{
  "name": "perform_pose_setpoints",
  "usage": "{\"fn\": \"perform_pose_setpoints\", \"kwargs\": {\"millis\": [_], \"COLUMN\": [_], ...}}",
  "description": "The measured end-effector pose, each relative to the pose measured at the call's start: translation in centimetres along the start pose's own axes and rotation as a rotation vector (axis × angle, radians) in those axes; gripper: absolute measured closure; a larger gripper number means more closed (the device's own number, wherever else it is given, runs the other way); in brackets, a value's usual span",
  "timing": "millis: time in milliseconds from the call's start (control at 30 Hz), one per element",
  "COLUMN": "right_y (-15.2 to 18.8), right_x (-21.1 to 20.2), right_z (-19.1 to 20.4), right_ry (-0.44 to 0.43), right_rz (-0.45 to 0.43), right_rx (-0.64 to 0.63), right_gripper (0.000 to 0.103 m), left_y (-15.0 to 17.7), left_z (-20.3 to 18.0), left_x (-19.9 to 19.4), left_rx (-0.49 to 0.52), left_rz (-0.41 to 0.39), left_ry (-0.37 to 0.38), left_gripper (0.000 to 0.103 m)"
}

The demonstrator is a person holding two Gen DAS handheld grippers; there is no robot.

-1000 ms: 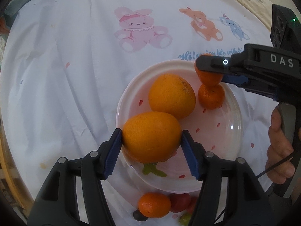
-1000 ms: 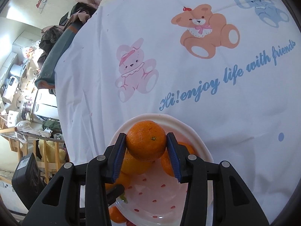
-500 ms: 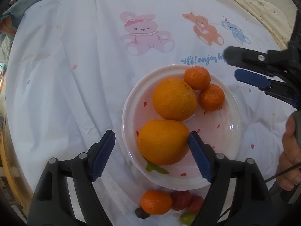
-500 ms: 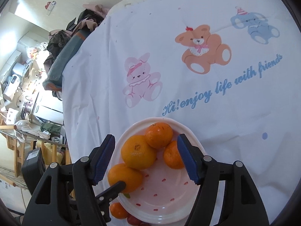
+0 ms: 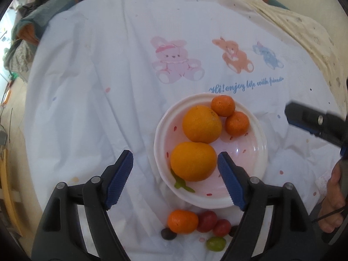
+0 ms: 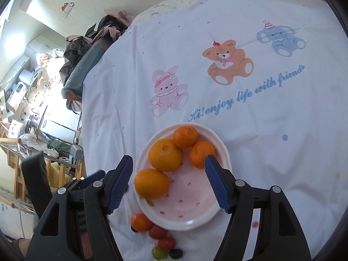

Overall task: Organize fruits
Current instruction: 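Open both tools over the plate and withdraw them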

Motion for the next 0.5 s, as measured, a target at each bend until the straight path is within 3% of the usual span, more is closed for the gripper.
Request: {"fn": "perform_pose_setpoints", "kwargs": {"millis": [500], "right_y": [5.4], "right_x": [-4.4], "right_z": [0.4], "right_ry": [0.023], "right_rz": [-0.026], "right_rx": [-0.028], "right_gripper": [0.032], "left_y": [2.5], "left_z": [-0.4], "left_x": [-7.3], "left_rx": [-0.001], "left_rz": [-0.103], "left_ry": [-0.040], "left_gripper": [0.026]}}
Point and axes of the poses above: each gripper's, at about its wrist camera, not at the fingertips, and x roughly the way its jaws point, z to its left, y to its underside, the point moved 7 cm from there along x, roughly the way its jaws point, and after that the axes turned 6 degrees about y, right-handed, at the moved point
